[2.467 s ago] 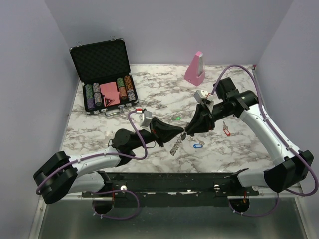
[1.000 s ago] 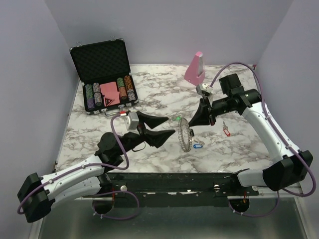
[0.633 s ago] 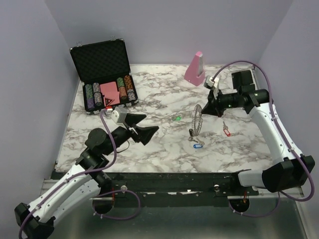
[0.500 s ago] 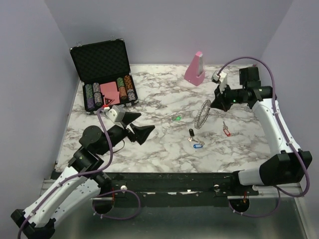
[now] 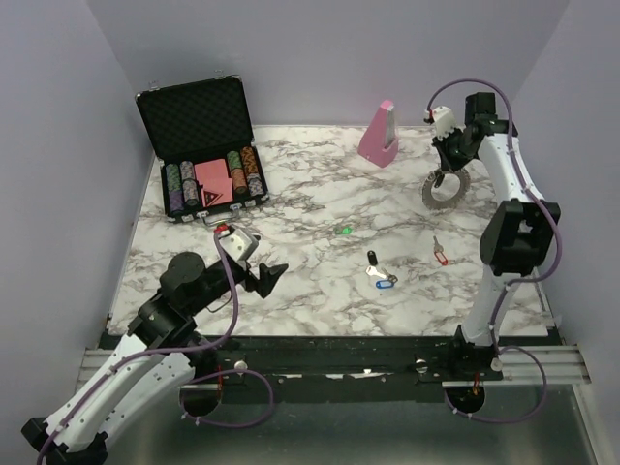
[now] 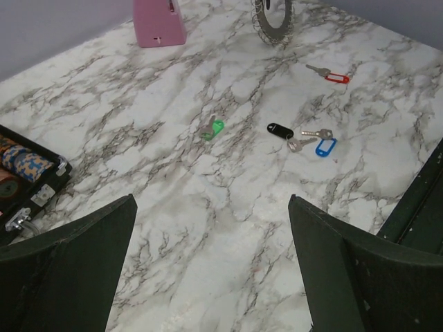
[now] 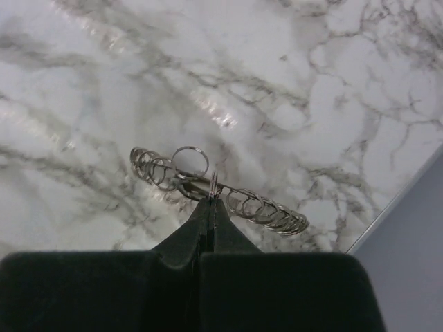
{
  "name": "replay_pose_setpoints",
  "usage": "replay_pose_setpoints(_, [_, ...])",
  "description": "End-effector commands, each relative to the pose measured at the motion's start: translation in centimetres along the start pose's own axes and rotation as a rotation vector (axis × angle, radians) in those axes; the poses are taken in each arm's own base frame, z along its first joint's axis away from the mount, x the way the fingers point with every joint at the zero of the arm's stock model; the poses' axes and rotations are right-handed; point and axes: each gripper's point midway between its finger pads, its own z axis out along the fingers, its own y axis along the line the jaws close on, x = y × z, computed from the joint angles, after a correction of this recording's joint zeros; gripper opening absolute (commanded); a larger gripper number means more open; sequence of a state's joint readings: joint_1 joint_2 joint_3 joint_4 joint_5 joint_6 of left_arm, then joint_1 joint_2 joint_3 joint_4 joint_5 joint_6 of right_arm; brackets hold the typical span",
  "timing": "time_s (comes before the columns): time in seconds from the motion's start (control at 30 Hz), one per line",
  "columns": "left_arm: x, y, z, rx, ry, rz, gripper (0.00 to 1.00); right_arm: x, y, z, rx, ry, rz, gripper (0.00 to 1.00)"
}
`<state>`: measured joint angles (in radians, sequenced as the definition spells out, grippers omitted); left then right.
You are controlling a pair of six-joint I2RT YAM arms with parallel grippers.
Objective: Put the keys on the keyring
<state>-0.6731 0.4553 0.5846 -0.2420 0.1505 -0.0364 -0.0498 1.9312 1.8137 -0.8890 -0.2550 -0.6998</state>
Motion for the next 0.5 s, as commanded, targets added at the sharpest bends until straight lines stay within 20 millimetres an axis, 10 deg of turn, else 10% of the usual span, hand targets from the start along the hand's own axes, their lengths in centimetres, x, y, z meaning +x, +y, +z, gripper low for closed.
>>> replay_pose_setpoints(0.0, [-0.4,1.6,-0.8,-0.078,-0.026,0.076,0.99,-0.5,-3.9,4.5,0.05,0.061,0.039,0.02])
replay_pose_setpoints(0.23, [-0.4,2.3,-1.0,-0.111,-0.046,0.092,0.99,0.0,-4.9,10.3,0.032,0.083,0.129,0.21])
replay_pose_setpoints(0.47, [-0.5,2.5,-0.8,-0.109,-0.056,0.053,0.99,-5.0,-3.4,3.4,-0.083,-0.179,0.213,0.5])
